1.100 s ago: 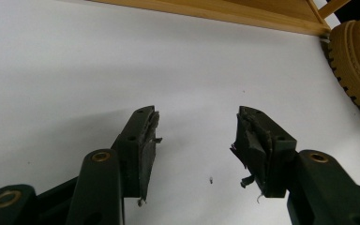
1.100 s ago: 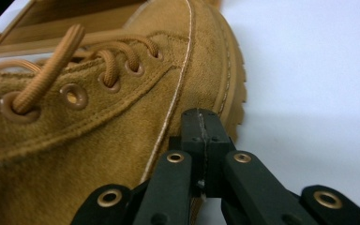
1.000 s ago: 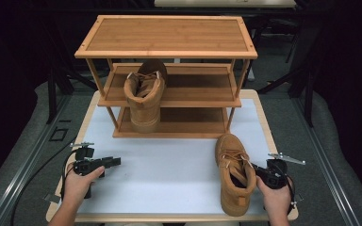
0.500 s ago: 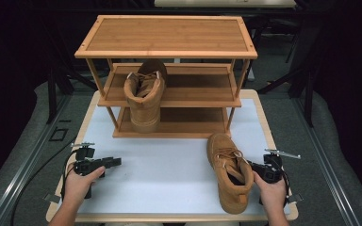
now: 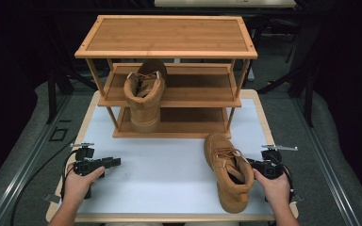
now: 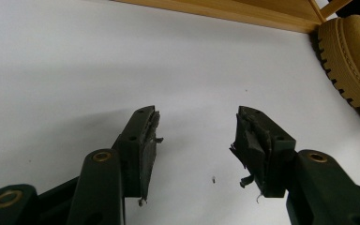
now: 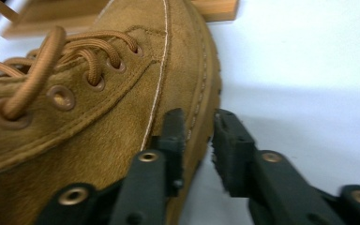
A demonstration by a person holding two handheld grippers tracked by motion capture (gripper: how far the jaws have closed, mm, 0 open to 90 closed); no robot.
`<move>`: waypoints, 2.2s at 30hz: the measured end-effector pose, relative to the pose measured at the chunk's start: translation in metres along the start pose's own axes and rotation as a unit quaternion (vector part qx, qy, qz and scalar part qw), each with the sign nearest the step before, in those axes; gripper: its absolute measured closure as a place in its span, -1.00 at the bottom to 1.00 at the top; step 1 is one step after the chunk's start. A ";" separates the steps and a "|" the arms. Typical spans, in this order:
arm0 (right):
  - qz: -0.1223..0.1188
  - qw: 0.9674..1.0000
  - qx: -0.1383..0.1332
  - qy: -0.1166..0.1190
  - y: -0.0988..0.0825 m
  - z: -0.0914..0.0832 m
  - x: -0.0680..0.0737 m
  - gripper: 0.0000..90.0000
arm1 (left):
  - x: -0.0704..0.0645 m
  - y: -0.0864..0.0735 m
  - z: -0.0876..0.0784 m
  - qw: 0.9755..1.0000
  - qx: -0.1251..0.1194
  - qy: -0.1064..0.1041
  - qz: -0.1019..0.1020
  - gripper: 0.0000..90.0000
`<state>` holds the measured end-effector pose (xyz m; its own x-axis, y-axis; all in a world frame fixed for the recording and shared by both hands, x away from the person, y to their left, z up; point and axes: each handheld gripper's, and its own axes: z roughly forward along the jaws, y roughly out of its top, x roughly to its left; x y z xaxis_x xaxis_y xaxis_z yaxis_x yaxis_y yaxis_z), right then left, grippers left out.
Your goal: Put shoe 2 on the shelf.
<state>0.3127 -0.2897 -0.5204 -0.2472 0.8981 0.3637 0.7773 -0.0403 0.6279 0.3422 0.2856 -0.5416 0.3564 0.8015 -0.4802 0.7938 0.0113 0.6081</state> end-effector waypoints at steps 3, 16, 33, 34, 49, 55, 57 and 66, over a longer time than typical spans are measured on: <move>-0.028 0.999 0.021 -0.024 0.008 -0.009 0.008 0.38 | 0.000 0.000 0.000 1.000 -0.003 -0.001 -0.001 0.07; -0.120 0.972 0.166 -0.117 0.060 -0.051 0.058 0.31 | -0.002 0.000 0.001 1.000 0.001 -0.002 0.003 0.07; -0.148 0.934 0.282 -0.159 0.093 -0.076 0.107 0.34 | -0.002 -0.001 0.001 1.000 0.001 -0.002 -0.001 0.07; -0.142 0.934 0.283 -0.162 0.094 -0.077 0.108 0.34 | -0.002 -0.001 0.001 1.000 0.001 -0.003 -0.001 0.07; -0.082 0.930 0.330 -0.136 0.073 -0.041 0.102 0.44 | 0.000 -0.002 0.002 1.000 0.002 -0.001 -0.002 0.06; -0.066 0.924 0.354 -0.130 0.069 -0.032 0.099 0.51 | 0.000 -0.002 0.002 1.000 0.003 -0.001 0.000 0.06; -0.064 0.921 0.361 -0.130 0.069 -0.030 0.098 0.52 | 0.000 -0.002 0.002 1.000 0.003 -0.001 0.000 0.06; -0.039 0.924 0.359 -0.126 0.068 -0.025 0.092 0.61 | -0.001 -0.002 0.002 1.000 0.001 -0.001 -0.002 0.06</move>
<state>0.3283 -0.2209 -0.4273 -0.2461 0.9633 0.1075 0.9687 0.2482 -0.0059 0.3416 0.2834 -0.5439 0.3537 0.8002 -0.4844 0.7962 0.0143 0.6049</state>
